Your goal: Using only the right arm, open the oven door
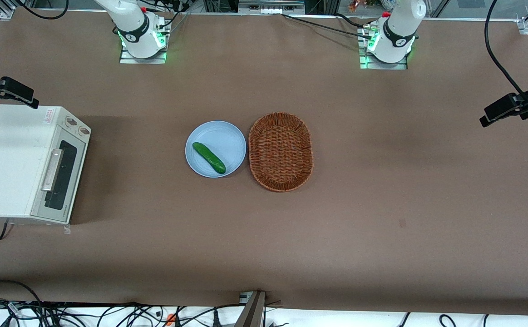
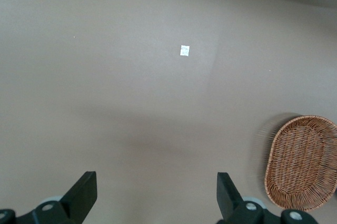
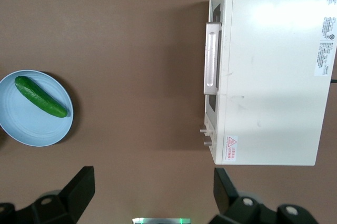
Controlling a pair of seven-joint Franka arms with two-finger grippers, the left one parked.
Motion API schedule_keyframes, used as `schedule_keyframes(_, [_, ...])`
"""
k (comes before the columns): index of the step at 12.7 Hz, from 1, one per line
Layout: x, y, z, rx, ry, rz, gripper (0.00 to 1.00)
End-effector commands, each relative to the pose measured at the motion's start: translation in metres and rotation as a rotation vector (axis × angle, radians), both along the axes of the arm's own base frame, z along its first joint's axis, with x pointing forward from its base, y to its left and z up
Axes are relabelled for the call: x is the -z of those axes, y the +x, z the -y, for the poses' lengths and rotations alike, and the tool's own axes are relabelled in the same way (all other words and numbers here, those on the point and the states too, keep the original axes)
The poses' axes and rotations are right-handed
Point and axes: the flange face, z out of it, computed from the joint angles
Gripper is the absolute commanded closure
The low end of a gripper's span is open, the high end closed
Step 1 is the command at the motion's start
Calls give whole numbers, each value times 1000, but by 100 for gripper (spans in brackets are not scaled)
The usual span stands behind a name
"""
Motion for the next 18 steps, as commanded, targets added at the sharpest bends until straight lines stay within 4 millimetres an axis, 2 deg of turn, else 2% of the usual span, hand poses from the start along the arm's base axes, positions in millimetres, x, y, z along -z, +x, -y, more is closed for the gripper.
schedule_keyframes(1, [-5, 1, 2, -2, -10, 2, 0])
schedule_keyframes(15, [3, 0, -11, -21, -3, -36, 0])
schedule_keyframes(18, [3, 0, -19, -37, -5, -39, 0])
